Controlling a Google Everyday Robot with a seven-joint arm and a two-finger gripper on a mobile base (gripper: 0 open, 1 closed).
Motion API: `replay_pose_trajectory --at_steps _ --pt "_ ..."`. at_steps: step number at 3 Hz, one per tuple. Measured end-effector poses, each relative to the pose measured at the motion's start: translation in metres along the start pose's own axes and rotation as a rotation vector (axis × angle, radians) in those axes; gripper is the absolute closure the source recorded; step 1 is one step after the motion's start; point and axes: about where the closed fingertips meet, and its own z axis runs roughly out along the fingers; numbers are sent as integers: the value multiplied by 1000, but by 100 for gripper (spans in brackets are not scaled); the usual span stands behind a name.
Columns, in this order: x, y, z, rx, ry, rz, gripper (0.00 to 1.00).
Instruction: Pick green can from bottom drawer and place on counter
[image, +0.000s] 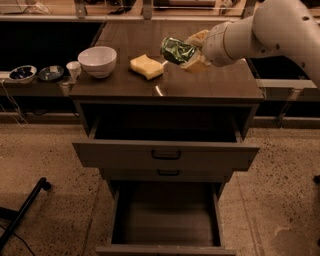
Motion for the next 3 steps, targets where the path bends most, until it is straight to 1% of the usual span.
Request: replay_pose_trajectory --at_steps 1,2,3 --pt "29 -26 7 7 14 135 100" --pt "30 -26 8 6 15 137 100" --pt "55 -26 34 -30 39 214 100"
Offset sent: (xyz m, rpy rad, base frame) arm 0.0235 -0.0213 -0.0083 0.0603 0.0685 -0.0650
